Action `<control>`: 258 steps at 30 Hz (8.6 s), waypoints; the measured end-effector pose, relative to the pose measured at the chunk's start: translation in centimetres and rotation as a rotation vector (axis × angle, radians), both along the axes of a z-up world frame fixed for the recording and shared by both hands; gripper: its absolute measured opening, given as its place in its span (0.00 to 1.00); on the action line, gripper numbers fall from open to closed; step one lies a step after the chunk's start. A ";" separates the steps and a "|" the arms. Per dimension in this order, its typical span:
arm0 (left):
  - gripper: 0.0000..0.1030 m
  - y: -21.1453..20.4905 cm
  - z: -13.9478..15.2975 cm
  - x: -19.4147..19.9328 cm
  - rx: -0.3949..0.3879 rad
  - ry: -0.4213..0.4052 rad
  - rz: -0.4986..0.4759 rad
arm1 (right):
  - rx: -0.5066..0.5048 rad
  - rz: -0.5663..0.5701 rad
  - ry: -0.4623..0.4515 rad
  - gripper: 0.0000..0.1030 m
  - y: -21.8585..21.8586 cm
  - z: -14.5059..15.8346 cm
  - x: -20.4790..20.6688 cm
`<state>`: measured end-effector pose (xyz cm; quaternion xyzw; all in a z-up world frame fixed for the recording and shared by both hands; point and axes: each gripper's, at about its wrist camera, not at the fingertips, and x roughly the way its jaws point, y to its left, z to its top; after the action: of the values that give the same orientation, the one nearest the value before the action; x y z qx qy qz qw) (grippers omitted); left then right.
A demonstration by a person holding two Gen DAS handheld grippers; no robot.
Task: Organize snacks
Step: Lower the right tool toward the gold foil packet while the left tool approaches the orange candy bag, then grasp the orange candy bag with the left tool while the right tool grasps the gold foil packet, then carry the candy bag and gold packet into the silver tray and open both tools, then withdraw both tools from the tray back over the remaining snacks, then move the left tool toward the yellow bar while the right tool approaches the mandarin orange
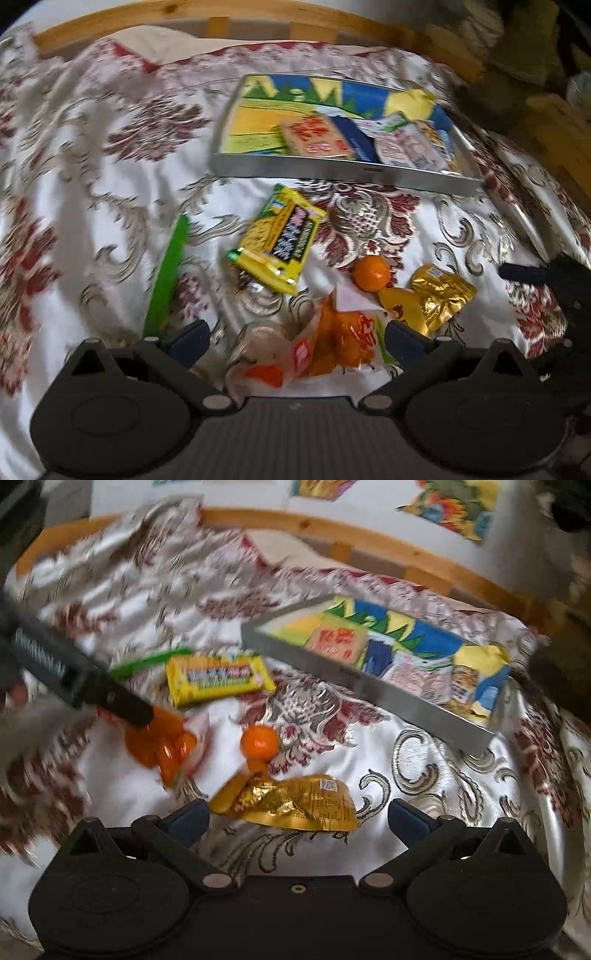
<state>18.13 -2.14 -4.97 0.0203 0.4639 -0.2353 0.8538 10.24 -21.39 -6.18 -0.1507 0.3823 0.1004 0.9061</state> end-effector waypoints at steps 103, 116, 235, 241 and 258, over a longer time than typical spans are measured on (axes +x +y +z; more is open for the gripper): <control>0.50 -4.5 -0.1 -1.6 0.060 -0.053 -0.116 | -0.307 0.156 -0.240 0.14 2.0 -0.7 0.3; 0.50 -5.5 3.9 2.2 0.013 -0.225 -0.002 | -0.231 -0.031 -0.481 0.15 -0.9 2.2 3.3; 1.00 4.4 5.7 -10.5 0.253 -0.133 0.333 | 0.118 -0.173 -0.284 0.99 3.6 6.8 -10.5; 1.00 4.3 5.5 -10.2 0.254 -0.115 0.321 | 0.099 -0.160 -0.266 0.99 4.1 6.5 -10.2; 1.00 3.7 5.0 -8.7 0.200 -0.054 0.289 | 0.078 -0.162 -0.238 0.99 4.4 5.7 -9.4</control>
<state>9.43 1.57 0.08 0.0446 0.4600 -0.0624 0.8846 0.82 -17.04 -0.48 -0.0950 0.2787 0.0232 0.9554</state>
